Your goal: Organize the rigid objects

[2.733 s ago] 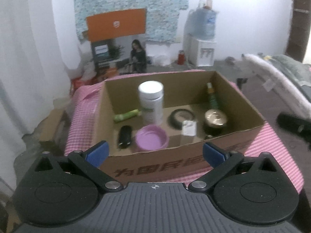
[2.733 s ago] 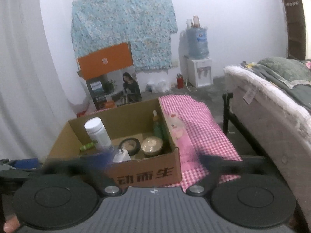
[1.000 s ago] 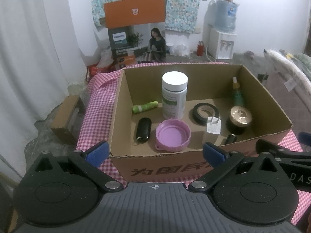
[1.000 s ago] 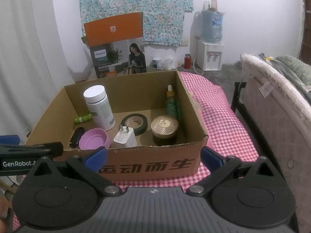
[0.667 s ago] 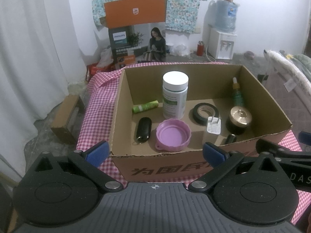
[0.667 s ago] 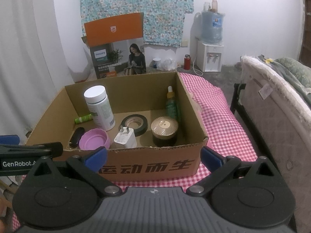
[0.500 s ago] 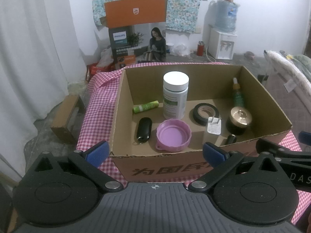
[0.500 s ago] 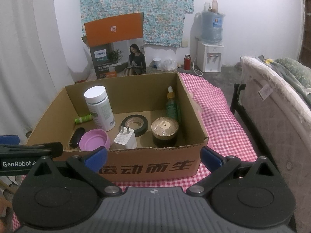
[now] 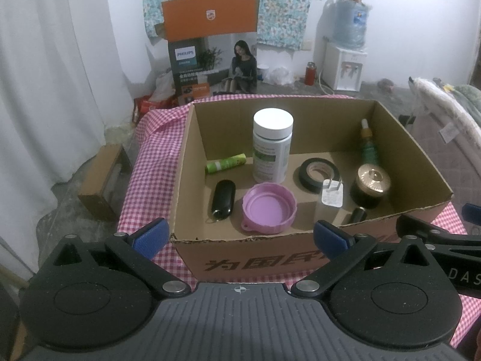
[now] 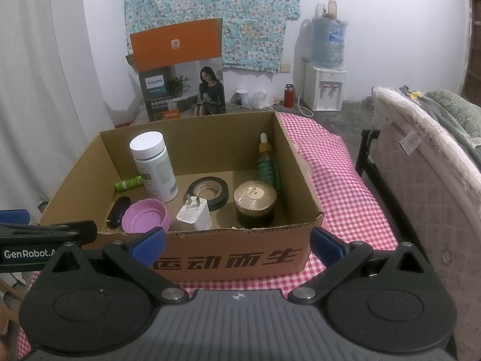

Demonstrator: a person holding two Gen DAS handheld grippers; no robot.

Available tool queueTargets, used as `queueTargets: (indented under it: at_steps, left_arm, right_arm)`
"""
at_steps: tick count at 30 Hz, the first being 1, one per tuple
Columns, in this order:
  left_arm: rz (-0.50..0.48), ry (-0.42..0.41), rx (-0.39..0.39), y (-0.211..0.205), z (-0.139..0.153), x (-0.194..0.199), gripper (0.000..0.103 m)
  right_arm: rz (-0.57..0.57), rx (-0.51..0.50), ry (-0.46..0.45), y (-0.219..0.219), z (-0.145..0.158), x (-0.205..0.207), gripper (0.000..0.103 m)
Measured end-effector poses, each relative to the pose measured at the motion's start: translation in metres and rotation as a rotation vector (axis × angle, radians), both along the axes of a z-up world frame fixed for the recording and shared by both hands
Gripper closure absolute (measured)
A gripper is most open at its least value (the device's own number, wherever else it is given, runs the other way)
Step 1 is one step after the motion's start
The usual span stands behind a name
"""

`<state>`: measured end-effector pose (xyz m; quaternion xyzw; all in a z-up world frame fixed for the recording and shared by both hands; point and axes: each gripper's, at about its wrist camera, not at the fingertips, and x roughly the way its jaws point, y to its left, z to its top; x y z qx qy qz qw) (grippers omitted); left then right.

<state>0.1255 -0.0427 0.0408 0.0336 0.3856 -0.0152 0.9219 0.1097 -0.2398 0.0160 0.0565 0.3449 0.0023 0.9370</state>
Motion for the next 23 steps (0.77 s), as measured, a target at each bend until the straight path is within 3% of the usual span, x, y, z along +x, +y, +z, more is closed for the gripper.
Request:
queueTargets:
  at_steps: [23]
  left_arm:
    - [0.005, 0.007, -0.003, -0.0001, -0.0019, -0.0002, 0.000]
  right_arm:
    - [-0.001, -0.001, 0.003, -0.0015, 0.0004, -0.0013, 0.000]
